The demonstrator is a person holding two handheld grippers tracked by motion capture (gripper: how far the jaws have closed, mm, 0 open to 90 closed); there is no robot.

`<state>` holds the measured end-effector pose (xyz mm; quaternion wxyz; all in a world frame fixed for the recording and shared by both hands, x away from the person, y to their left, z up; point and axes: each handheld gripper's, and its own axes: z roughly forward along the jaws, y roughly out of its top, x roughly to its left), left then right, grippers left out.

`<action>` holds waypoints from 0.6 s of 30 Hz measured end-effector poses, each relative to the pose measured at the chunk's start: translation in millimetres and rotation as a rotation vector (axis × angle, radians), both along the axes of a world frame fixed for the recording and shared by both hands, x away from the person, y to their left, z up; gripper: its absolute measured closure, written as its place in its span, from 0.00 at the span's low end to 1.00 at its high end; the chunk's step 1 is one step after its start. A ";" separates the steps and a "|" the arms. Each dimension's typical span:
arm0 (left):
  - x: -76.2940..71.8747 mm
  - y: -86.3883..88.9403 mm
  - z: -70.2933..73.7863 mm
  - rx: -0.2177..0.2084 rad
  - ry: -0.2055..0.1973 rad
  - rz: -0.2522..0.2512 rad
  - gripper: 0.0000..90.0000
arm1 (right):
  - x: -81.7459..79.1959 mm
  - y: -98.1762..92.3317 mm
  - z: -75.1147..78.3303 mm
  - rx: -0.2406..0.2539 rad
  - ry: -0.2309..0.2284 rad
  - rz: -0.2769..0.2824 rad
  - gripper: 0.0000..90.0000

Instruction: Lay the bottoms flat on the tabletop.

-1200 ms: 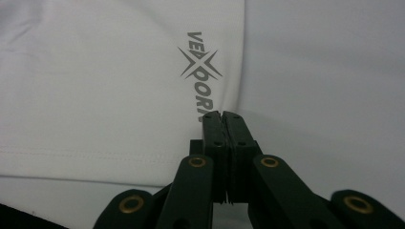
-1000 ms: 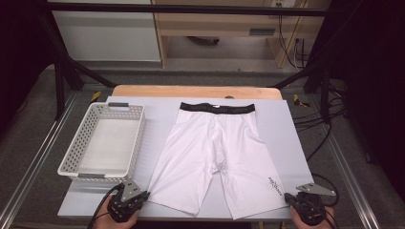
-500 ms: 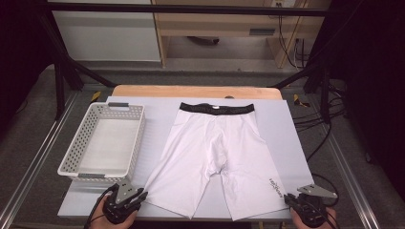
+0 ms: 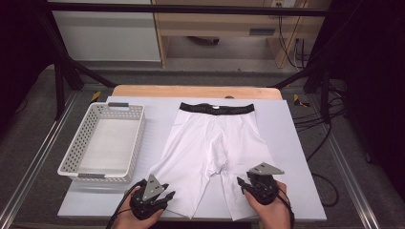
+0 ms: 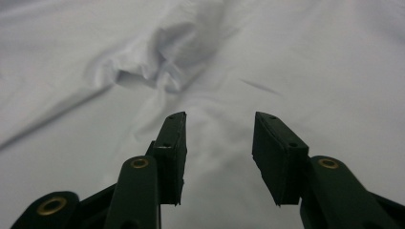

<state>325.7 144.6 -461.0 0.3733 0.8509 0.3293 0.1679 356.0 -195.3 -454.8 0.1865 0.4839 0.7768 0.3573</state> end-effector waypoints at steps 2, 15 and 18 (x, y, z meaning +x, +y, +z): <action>-2.3 -6.1 -3.1 -0.005 -0.001 -0.013 0.70 | 7.3 12.9 -1.1 0.036 0.003 0.031 0.60; -15.2 -22.5 -10.1 -0.012 0.005 -0.070 0.70 | 21.6 60.3 -12.9 -0.070 0.046 0.153 1.00; -17.3 -23.8 -10.2 -0.018 0.008 -0.082 0.69 | 19.3 64.7 -13.9 -0.086 0.047 0.177 0.97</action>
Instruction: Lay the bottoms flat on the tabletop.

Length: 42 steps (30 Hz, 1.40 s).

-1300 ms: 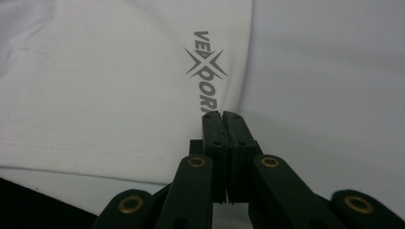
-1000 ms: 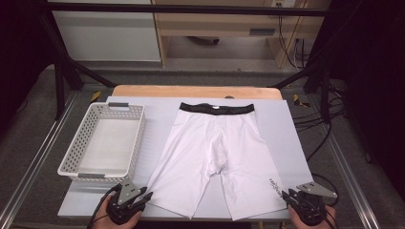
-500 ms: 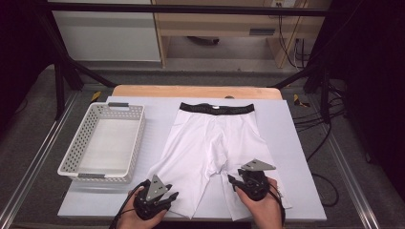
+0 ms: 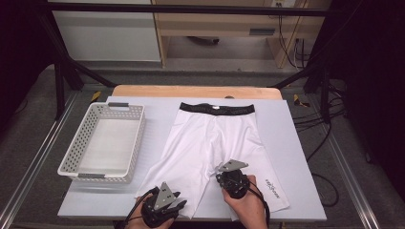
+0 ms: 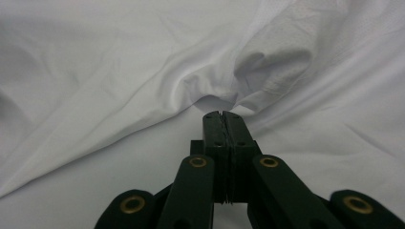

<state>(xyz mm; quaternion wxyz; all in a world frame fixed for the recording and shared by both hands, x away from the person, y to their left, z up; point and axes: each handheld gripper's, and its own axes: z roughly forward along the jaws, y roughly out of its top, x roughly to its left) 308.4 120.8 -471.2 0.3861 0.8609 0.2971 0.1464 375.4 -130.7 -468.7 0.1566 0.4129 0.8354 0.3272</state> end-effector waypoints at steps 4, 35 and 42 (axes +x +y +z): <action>-4.1 -1.1 -1.2 0.002 0.005 -0.022 0.65 | -1.1 -4.2 0.6 0.026 -0.002 -0.020 0.75; 13.3 -50.1 -9.6 0.015 0.027 -0.055 1.00 | -55.7 -135.6 11.4 0.020 -0.058 -0.349 0.59; 8.2 -58.8 -3.0 -0.030 0.056 -0.067 1.00 | -55.7 -137.5 11.0 0.028 -0.059 -0.356 0.60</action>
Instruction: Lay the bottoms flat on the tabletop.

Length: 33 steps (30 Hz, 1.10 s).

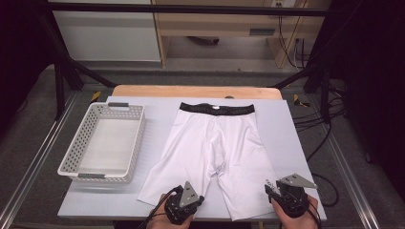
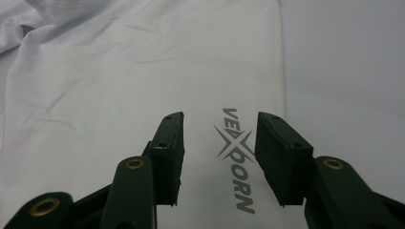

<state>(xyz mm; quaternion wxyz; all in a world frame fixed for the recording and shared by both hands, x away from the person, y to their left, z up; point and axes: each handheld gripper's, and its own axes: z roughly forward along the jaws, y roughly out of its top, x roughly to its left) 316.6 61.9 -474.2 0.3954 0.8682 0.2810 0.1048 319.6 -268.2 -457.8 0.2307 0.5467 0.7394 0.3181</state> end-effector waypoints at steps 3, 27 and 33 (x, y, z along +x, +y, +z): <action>-2.3 -8.0 4.5 0.041 -0.042 -0.011 1.00 | 0.2 0.7 -0.1 -0.005 0.000 0.005 0.59; 53.9 61.2 46.3 -0.052 -0.144 0.195 0.55 | 29.1 47.7 7.7 0.069 -0.123 0.055 0.16; 66.6 109.3 71.1 -0.116 -0.167 0.302 0.48 | 46.9 93.9 17.0 0.104 -0.094 0.202 0.13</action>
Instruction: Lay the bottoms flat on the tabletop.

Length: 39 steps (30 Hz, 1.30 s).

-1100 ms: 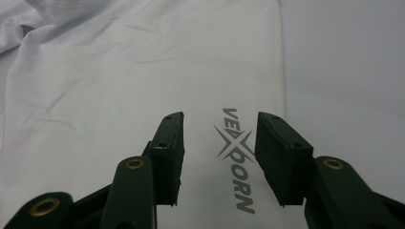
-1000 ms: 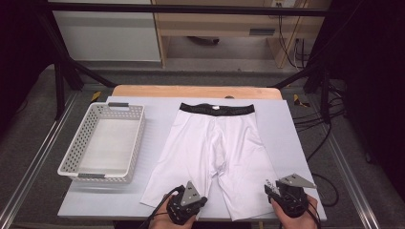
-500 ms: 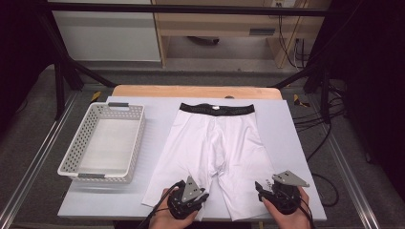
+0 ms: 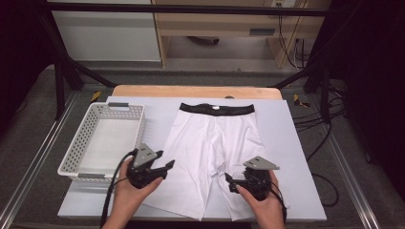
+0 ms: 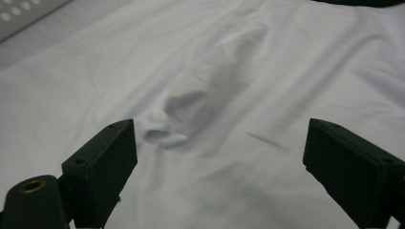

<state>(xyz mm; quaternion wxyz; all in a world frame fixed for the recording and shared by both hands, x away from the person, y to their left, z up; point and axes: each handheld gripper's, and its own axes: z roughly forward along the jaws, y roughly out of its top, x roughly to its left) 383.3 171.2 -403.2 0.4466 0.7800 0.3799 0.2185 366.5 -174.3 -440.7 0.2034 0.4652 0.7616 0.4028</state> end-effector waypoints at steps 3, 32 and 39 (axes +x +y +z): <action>-2.5 18.5 7.2 -0.011 -0.027 0.039 0.45 | 8.1 27.1 2.8 -0.019 0.006 0.057 0.14; -0.2 85.0 13.4 -0.047 -0.029 0.166 0.14 | 12.7 202.6 5.4 -0.176 0.071 0.436 0.17; 0.3 88.6 12.1 -0.046 -0.022 0.183 0.11 | 3.6 217.5 -3.4 -0.194 0.091 0.483 0.19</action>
